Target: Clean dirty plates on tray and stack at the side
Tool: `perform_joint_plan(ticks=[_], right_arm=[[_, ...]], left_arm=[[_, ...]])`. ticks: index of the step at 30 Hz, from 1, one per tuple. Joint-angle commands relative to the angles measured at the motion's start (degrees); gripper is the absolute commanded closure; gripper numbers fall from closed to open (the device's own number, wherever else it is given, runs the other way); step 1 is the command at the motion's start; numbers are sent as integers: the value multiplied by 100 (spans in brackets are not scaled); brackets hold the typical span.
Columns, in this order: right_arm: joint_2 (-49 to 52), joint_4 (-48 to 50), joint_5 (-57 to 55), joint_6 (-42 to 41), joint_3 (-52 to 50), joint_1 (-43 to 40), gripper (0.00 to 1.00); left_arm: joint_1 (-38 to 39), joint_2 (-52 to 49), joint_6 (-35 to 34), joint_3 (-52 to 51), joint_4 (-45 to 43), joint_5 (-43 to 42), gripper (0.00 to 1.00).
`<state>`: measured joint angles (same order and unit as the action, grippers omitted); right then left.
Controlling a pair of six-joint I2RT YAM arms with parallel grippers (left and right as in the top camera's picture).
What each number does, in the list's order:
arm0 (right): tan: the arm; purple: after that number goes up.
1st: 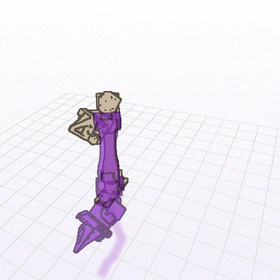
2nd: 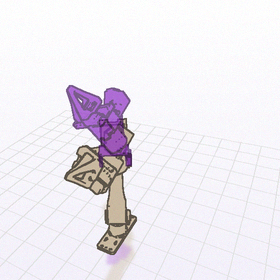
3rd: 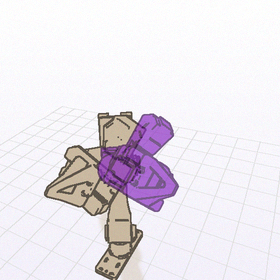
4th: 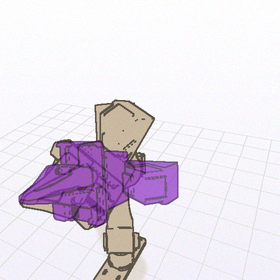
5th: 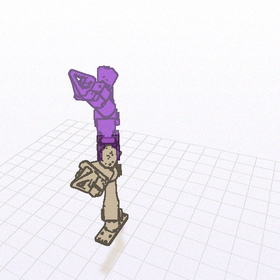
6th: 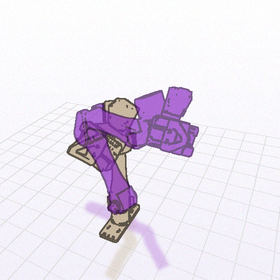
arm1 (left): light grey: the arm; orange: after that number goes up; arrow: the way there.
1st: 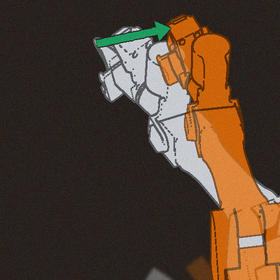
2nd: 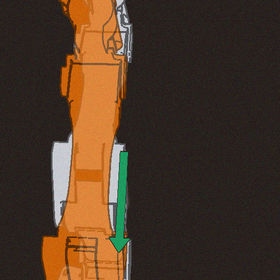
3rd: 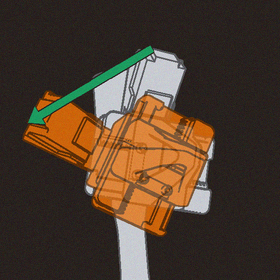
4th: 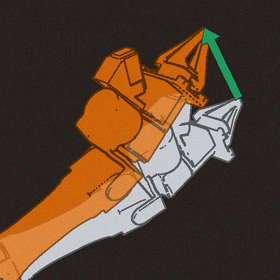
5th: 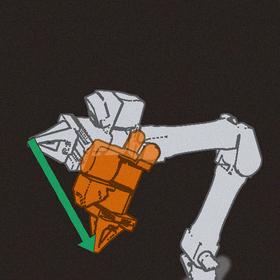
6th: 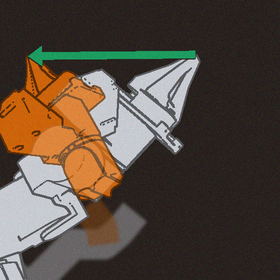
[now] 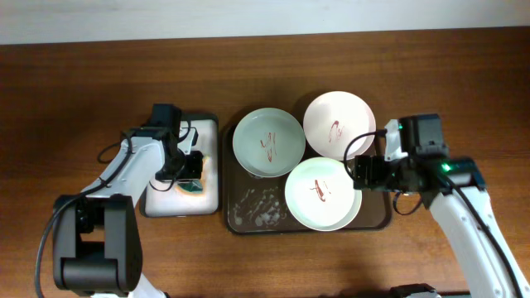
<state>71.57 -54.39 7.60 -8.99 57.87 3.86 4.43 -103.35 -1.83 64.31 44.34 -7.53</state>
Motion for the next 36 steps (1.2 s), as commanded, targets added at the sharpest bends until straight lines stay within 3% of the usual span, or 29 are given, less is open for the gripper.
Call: perform_joint_plan(ticks=[1,4,6,9,13,16,29,36], right_arm=[[870,435,37,122,107,26,14],[1768,809,33,122,107,26,37],[2227,975,33,122,107,26,46],[2736,1123,31,122,107,26,50],[3099,1143,234,118,107,26,80],[3101,938,925,98,107,33,91],[3101,428,1064,-52,107,31,92],[3101,426,1064,-52,107,31,92]], left_arm=[[-9,175,-446,109,315,-24,100],[-9,175,-461,109,413,-20,100],[-9,175,-461,109,398,-20,100],[-9,175,-461,105,393,-20,100],[-9,175,-461,105,396,-22,100],[-9,175,-461,105,369,-22,100],[-9,254,-461,229,387,-26,100],[-9,1325,-459,638,157,-22,100]])
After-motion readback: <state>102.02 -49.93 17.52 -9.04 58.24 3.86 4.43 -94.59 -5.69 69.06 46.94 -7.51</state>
